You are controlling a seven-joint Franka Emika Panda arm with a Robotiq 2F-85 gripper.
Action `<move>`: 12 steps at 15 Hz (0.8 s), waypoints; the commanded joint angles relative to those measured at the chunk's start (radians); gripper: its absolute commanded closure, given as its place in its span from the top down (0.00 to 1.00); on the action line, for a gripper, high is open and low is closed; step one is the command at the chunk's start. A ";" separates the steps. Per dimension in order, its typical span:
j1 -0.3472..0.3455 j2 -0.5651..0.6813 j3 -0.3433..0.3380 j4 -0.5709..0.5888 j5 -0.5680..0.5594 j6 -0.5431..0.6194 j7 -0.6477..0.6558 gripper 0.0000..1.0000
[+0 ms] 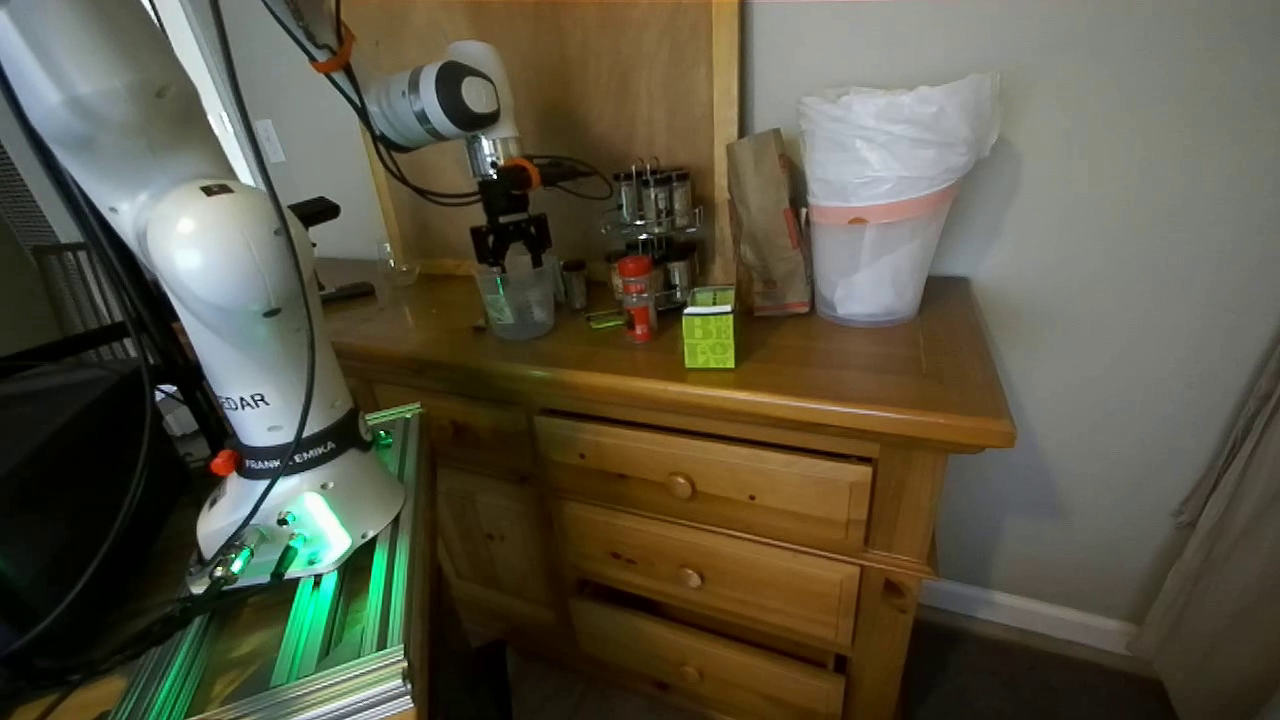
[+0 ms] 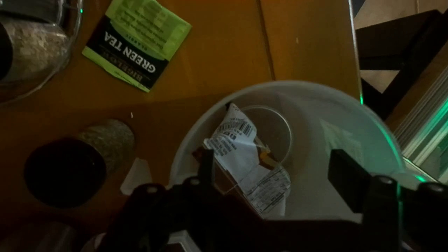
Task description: Remove the object from the jar and place it on the table
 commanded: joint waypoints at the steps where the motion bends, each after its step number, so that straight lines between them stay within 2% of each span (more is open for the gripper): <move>1: 0.012 0.010 0.029 0.008 0.009 0.005 -0.075 0.70; 7: 0.007 0.005 0.072 0.022 -0.052 -0.007 -0.080 0.66; 12: -0.013 -0.008 0.074 0.008 -0.142 0.019 -0.053 0.65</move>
